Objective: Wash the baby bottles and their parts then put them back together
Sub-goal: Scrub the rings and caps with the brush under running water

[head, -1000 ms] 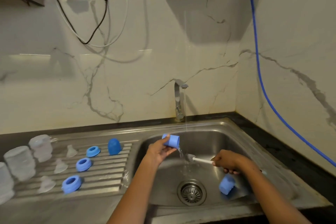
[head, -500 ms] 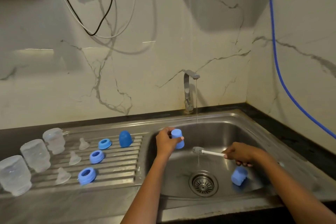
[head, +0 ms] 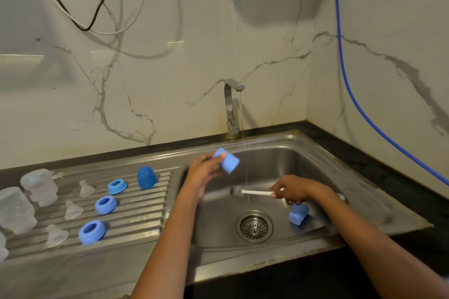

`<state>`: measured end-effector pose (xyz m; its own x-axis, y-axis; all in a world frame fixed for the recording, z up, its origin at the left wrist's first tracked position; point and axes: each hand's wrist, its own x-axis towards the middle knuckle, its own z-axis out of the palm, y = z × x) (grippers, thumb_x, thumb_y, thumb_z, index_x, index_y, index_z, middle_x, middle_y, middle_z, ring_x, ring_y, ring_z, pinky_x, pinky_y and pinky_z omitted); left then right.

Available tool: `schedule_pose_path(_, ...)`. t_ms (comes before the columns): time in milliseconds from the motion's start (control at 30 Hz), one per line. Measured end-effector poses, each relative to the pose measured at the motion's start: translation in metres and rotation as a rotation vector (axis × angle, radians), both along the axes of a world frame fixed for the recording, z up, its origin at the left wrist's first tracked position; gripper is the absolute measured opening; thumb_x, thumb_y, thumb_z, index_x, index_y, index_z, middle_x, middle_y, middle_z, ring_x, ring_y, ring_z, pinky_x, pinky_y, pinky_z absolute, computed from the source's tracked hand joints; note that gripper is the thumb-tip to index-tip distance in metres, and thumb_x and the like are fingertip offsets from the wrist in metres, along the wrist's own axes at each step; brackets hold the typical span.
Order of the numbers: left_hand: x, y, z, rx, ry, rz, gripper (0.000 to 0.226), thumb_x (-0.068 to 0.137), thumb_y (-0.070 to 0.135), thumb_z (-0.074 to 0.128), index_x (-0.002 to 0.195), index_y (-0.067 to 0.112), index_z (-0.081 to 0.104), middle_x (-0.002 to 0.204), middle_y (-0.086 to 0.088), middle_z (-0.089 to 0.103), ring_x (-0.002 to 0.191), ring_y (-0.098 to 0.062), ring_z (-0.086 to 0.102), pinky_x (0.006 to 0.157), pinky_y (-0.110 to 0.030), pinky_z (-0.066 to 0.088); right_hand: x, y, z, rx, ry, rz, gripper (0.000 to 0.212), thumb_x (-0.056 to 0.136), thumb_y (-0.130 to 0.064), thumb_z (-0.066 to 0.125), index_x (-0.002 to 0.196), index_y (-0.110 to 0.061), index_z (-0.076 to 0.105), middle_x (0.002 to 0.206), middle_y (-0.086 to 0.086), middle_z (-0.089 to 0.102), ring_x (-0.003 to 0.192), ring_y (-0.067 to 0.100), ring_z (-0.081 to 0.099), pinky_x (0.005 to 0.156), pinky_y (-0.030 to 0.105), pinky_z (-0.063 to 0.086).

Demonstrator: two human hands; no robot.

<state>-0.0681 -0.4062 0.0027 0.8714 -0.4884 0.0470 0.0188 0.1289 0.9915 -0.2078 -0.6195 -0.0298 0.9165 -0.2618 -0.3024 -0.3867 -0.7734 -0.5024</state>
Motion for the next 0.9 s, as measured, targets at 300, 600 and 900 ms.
schedule_pose_path(300,0.009,0.013,-0.054,0.822,-0.308,0.188,0.04,0.075,0.016,0.08,0.107,-0.002,0.067,0.108,-0.018,0.066,0.102,-0.029,0.063,0.083,-0.033,0.049,-0.003,-0.002,-0.004,-0.039,0.025,0.006,0.03,0.099,-0.033,0.051,0.126,-0.026,0.061,0.065,0.001,0.053,0.044,0.007,0.04,0.042,0.017,0.037)
schedule_pose_path(600,0.005,0.015,-0.021,0.121,0.282,-0.038,0.024,0.08,0.023,0.073,0.098,0.01,0.064,0.083,-0.006,0.068,0.075,-0.018,0.065,0.07,-0.031,0.053,-0.002,-0.006,-0.008,-0.029,0.0,-0.018,0.027,0.098,-0.034,0.052,0.122,-0.029,0.063,0.065,0.0,0.054,0.049,0.008,0.042,0.045,0.018,0.038)
schedule_pose_path(900,-0.001,0.008,-0.04,0.751,-0.168,-0.005,0.034,0.081,0.022,0.074,0.11,0.007,0.064,0.111,-0.015,0.066,0.094,-0.022,0.067,0.073,-0.027,0.051,0.001,-0.01,-0.01,-0.032,-0.007,-0.014,0.028,0.097,-0.034,0.053,0.123,-0.031,0.063,0.064,-0.001,0.053,0.045,0.006,0.042,0.043,0.017,0.039)
